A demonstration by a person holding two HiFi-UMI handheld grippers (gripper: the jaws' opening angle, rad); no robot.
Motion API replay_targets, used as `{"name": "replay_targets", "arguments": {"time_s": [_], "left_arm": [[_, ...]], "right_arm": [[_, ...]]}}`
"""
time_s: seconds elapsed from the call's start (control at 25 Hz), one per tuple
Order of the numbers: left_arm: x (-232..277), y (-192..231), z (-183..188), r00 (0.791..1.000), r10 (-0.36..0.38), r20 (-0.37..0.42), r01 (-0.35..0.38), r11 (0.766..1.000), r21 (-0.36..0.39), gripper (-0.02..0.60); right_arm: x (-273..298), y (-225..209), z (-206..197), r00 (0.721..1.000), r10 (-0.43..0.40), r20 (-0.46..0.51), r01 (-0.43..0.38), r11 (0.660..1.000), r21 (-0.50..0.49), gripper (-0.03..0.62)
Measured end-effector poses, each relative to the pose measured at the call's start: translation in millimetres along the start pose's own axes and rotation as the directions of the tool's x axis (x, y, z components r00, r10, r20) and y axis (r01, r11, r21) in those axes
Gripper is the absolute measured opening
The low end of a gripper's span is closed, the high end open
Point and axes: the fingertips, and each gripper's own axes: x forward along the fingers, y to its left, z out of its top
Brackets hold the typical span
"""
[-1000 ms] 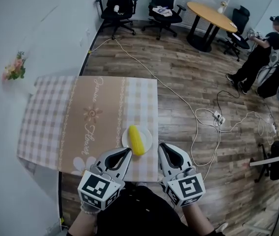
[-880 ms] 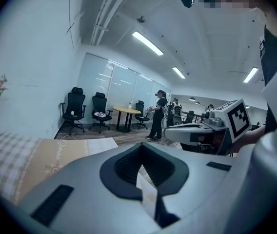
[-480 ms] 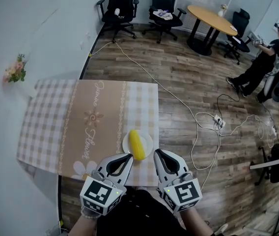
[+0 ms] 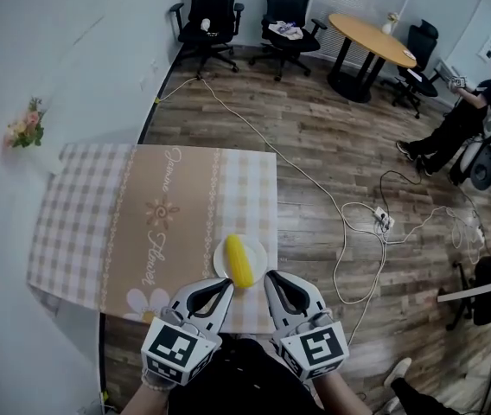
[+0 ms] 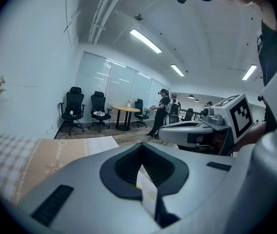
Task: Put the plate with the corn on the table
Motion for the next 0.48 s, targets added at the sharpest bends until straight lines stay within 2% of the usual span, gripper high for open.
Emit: {"name": "replay_targets", "arguments": {"time_s": [0.48], "left_arm": [[-0.8,2.8,-0.8,1.0,0.018,-0.001,-0.018,1.0,0.009,0.014]], "right_arm": [[1.9,3.5,2.5,1.0,0.005,0.002,-0.005,1.0,-0.017,0.046]]}}
